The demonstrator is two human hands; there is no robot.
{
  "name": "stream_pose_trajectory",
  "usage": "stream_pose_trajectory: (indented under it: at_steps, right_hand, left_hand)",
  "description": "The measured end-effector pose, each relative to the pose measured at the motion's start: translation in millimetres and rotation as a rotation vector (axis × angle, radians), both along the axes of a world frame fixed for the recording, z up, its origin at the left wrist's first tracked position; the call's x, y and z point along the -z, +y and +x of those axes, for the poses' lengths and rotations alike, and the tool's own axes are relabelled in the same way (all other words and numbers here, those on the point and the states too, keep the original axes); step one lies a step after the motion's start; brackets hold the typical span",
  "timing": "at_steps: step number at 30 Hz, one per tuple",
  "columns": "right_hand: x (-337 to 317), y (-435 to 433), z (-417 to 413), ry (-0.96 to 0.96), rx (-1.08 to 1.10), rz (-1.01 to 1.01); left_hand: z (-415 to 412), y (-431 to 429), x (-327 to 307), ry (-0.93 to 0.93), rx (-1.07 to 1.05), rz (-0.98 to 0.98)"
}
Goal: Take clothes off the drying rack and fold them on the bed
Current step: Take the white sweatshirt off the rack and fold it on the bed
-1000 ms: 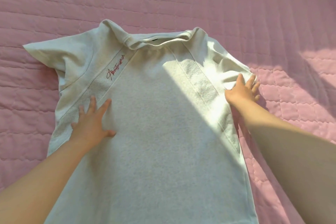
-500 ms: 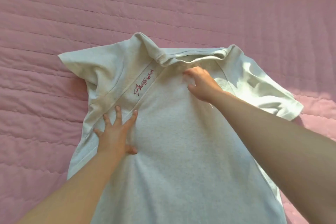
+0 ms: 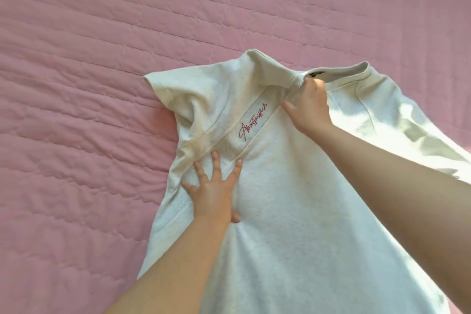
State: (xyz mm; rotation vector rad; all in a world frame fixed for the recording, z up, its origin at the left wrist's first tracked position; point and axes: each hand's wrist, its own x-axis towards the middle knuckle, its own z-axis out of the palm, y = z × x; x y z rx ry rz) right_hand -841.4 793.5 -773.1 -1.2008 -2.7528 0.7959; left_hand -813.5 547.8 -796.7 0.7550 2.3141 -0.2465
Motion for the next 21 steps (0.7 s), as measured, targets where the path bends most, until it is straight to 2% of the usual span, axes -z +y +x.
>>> stream_pose_trajectory:
  at_steps: [2, 3, 6, 8, 10, 11, 12, 15, 16, 18, 21]
  right_hand:
    - [-4.5, -14.5, -7.9, 0.157, 0.220, -0.095]
    - [-4.3, -20.9, -14.2, 0.177, 0.293, -0.202]
    - [-2.1, -29.7, -20.2, 0.056, 0.226, -0.454]
    - [0.2, -32.4, -26.0, 0.066, 0.143, -0.519]
    - [-2.8, -32.7, -34.6, 0.101, 0.095, -0.490]
    - [-4.0, -30.8, -38.2, 0.106, 0.088, -0.461]
    - [-3.8, -29.5, -41.7, 0.103, 0.079, -0.428]
    - [-1.4, -34.2, -47.2, 0.063, 0.010, -0.359]
    - [-0.3, -36.6, -47.8, 0.050, -0.011, -0.357]
    - [2.0, -41.3, -48.6, 0.038, -0.041, -0.339]
    - [4.4, -44.3, -53.1, 0.068, -0.028, -0.264]
  left_hand:
    - [-3.1, -1.1, -14.0, -0.058, -0.009, 0.024]
    - [-13.9, -7.9, -19.3, -0.066, -0.073, 0.106]
    - [-70.0, -27.9, -39.1, 0.006, -0.549, 0.622]
    - [-126.8, -39.8, -46.8, 0.150, -0.782, 0.850]
    - [-179.1, -45.0, -49.4, 0.308, -0.852, 0.904]
    - [-199.4, -43.4, -46.2, 0.307, -0.877, 0.900]
    - [-213.3, -39.9, -42.6, 0.220, -0.921, 0.896]
    - [-230.1, -25.2, -33.0, -0.412, -1.132, 0.898]
    - [-229.6, -23.2, -30.7, -0.522, -1.124, 0.880]
    - [-232.1, -21.1, -28.7, -0.486, -1.032, 0.846]
    - [-250.3, -28.0, -37.2, -0.167, -0.960, 1.003]
